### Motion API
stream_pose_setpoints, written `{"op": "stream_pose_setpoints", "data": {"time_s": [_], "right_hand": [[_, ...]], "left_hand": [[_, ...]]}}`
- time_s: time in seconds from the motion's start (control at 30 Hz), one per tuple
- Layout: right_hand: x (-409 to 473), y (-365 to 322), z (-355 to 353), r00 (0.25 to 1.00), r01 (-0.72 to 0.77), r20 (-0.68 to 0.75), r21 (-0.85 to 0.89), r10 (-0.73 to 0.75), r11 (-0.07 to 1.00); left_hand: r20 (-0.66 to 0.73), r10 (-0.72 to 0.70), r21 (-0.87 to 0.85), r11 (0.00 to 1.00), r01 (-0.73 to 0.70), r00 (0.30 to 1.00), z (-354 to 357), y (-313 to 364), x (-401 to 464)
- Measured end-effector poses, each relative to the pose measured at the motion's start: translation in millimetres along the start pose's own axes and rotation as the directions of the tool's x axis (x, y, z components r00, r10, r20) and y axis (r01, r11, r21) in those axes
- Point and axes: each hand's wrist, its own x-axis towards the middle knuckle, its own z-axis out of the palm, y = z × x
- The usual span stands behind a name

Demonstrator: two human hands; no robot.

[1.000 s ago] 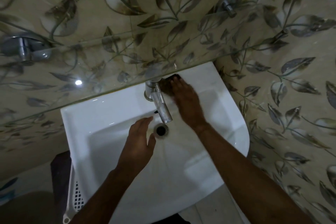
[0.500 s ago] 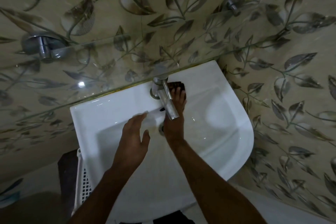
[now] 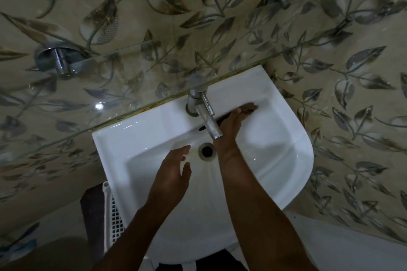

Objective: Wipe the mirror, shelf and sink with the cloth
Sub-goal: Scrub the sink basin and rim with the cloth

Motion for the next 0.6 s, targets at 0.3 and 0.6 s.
{"op": "stream_pose_setpoints", "data": {"time_s": [0.3, 0.6], "right_hand": [[3.2, 3.6, -16.1, 0.991, -0.118, 0.061, -0.05, 0.121, 0.992], [-55.0, 36.3, 11.7, 0.986, -0.081, 0.136, -0.092, 0.094, 0.992]], "left_hand": [[0.136, 0.041, 0.129, 0.99, -0.059, 0.99, 9.2, 9.0, 24.4], [-0.034, 0.086, 0.055, 0.995, -0.084, 0.996, -17.4, -6.1, 24.1]]}}
